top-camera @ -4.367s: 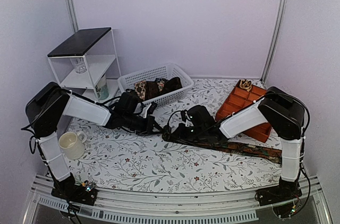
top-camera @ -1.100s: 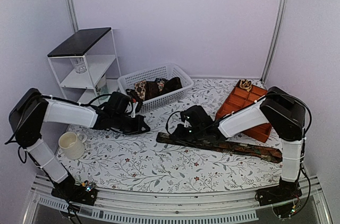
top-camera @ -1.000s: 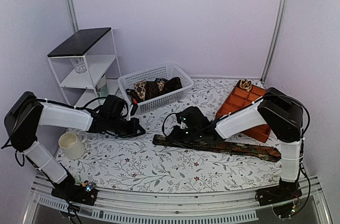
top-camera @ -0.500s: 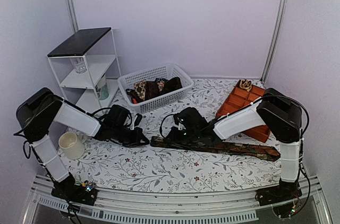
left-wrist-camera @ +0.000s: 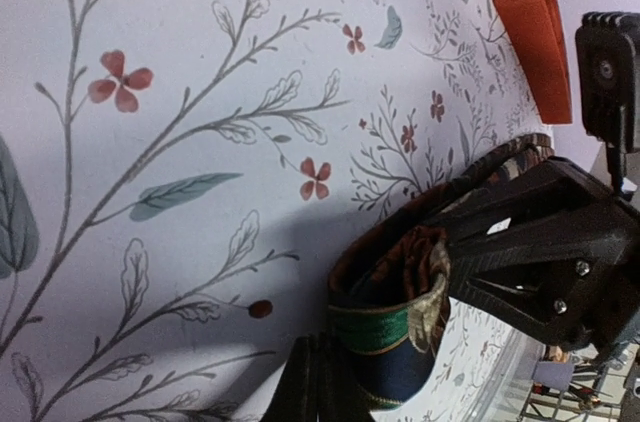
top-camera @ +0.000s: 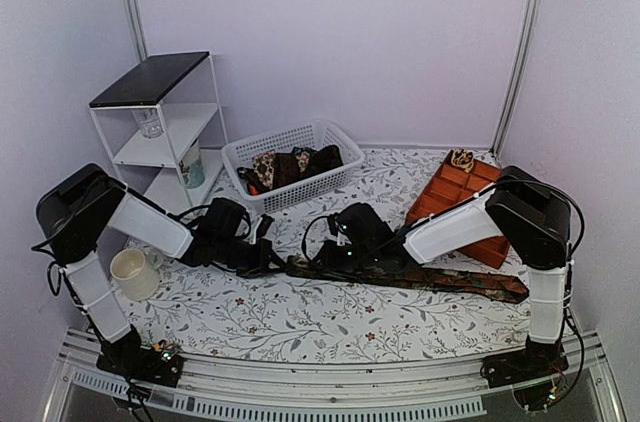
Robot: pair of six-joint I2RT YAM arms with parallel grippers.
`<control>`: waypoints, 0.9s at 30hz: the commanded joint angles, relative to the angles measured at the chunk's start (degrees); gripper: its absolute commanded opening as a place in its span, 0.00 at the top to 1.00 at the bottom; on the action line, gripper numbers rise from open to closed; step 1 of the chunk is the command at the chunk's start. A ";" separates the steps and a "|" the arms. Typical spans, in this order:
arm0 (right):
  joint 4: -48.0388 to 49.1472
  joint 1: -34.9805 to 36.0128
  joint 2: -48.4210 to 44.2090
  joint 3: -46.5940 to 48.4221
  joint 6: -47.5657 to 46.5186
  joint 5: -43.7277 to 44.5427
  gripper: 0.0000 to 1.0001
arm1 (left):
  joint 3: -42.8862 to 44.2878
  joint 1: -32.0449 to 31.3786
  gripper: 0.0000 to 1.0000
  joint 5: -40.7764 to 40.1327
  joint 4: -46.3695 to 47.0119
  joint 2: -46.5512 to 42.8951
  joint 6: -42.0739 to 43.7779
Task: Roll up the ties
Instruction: Roll the tie at the center of the board.
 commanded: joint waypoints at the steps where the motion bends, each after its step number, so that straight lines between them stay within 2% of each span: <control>1: -4.80 0.14 -1.90 -2.24 -1.19 2.59 0.79 | -0.47 -0.87 1.00 2.75 2.93 -1.86 -1.58; 8: -4.85 0.00 -3.21 -3.11 -1.11 3.37 0.74 | 0.44 -1.14 1.00 3.35 3.37 -2.35 -2.20; 12: -4.85 -0.08 -4.17 -3.80 -1.06 3.85 0.80 | 0.87 -1.58 1.00 3.58 3.38 -2.27 -2.49; 24: -5.83 -0.50 -6.34 -5.54 -1.10 5.11 0.80 | 3.23 -3.16 1.00 3.31 1.35 -1.59 -2.73; 27: -5.64 -0.51 -6.70 -5.75 -1.52 4.92 0.79 | 3.29 -3.19 1.00 0.83 -2.17 -2.10 -1.91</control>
